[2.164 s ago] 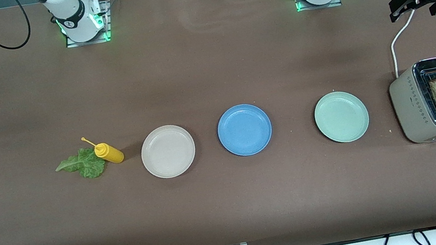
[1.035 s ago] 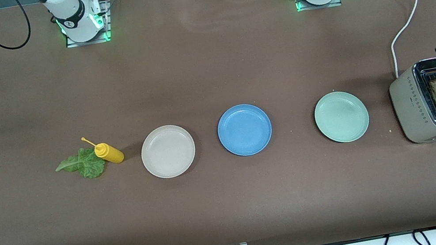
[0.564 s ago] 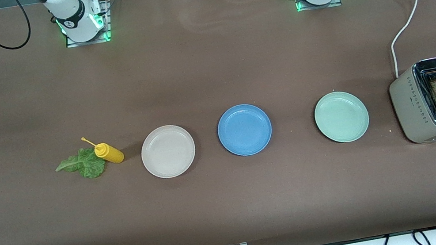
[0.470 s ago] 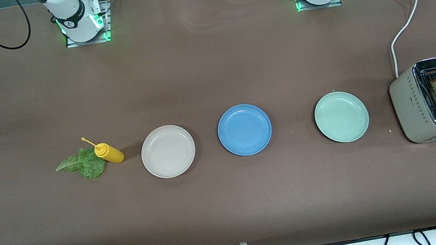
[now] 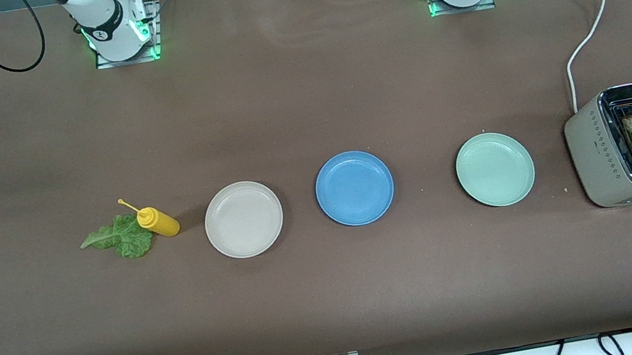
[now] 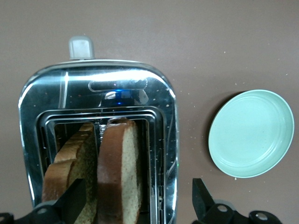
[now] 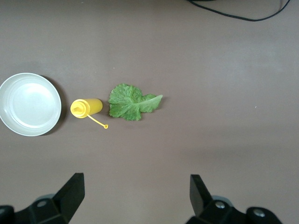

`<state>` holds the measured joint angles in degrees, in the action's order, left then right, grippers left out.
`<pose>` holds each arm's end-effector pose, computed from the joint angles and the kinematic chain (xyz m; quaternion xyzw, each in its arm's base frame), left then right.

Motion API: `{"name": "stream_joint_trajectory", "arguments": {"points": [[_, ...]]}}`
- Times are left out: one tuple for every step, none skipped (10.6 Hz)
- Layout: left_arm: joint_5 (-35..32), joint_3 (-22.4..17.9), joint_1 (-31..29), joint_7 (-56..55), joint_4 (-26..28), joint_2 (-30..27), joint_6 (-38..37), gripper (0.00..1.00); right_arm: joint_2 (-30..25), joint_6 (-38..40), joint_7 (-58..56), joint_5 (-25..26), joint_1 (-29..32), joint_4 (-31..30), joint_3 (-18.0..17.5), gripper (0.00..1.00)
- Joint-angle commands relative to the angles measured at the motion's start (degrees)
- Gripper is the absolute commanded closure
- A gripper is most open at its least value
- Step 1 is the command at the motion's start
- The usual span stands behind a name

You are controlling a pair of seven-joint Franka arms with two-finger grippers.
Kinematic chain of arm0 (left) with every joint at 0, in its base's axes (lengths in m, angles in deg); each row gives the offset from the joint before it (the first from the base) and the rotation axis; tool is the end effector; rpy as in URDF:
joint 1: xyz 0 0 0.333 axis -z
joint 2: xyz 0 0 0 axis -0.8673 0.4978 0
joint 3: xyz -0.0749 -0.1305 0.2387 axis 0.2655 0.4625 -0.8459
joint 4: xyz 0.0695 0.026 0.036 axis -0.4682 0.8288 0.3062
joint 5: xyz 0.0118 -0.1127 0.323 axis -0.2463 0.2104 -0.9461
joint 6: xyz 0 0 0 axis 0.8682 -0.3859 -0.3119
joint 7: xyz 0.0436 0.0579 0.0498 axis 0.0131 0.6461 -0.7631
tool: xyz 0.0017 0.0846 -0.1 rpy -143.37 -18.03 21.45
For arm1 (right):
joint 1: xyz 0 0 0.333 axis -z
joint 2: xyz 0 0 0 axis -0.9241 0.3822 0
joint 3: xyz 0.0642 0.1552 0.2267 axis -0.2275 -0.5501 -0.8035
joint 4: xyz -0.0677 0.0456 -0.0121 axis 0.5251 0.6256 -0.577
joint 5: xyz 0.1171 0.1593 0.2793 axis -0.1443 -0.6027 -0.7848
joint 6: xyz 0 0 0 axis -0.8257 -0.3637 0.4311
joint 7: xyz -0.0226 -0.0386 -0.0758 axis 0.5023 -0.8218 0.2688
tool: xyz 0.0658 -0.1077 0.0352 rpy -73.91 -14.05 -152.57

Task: Make sandwich in blue plate with both arms
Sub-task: 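Move the left gripper over the toaster and lower onto a bread slice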

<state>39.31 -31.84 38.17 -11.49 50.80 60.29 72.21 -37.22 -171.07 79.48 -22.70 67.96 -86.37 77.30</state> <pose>0.5792 0.1925 0.3499 0.9956 -0.0051 -0.0563 0.0751 0.5050 -0.0215 0.5622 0.9993 -0.0294 0.0163 0.0157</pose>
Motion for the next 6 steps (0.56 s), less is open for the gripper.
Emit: {"name": "stream_joint_trajectory", "arguments": {"points": [[2.00, 0.48, -1.22, 2.17, -0.02, 0.42, -0.65, 0.44, 0.25, 0.59, -0.42, -1.02, 0.01, 0.89, 0.12, 0.00], [2.96, 0.40, -1.92, 2.09, 0.52, 0.42, -0.83, 0.71, 0.25, 0.59, -0.42, -1.02, 0.01, 0.89, 0.12, 0.00], [3.15, 0.40, -2.71, 2.00, 0.52, 0.42, -1.70, 0.88, 0.25, 0.59, -0.42, -1.02, 0.01, 0.89, 0.12, 0.00], [3.41, 0.40, -2.81, 2.09, 0.52, 0.68, -1.97, 0.98, 0.25, 0.59, -0.42, -1.02, 0.01, 0.89, 0.12, 0.00], [3.41, 0.40, -2.90, 1.83, 0.52, 0.68, -2.41, 1.00, 0.25, 0.59, -0.42, -1.02, 0.01, 0.89, 0.12, 0.00], [3.41, 0.40, -2.72, 1.13, 0.43, 0.60, -2.76, 1.00, 0.25, 0.59, -0.42, -1.02, 0.01, 0.89, 0.12, 0.00]]}}
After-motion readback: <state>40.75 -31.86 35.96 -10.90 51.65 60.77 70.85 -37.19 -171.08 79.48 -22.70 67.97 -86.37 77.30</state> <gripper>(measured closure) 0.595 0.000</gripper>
